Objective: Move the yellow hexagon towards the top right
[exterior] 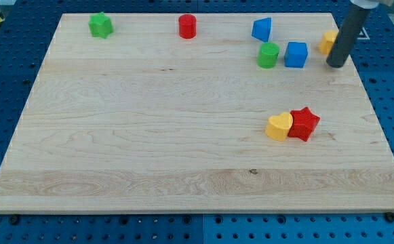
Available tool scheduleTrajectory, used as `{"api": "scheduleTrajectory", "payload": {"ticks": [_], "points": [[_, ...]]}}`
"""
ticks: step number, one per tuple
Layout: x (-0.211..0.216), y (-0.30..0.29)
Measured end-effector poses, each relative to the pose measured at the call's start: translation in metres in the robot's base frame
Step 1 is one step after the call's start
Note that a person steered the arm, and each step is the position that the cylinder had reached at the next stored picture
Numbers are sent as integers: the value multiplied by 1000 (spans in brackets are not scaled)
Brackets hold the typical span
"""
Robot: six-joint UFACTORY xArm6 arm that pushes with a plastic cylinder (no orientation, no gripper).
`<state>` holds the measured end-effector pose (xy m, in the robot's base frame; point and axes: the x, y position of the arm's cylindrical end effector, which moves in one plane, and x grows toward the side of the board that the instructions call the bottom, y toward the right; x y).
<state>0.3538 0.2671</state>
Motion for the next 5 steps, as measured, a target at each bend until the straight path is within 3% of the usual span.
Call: {"api": "scheduleTrajectory", "payload": {"ticks": [1, 5], "points": [[-8, 19], [-78, -4]]}}
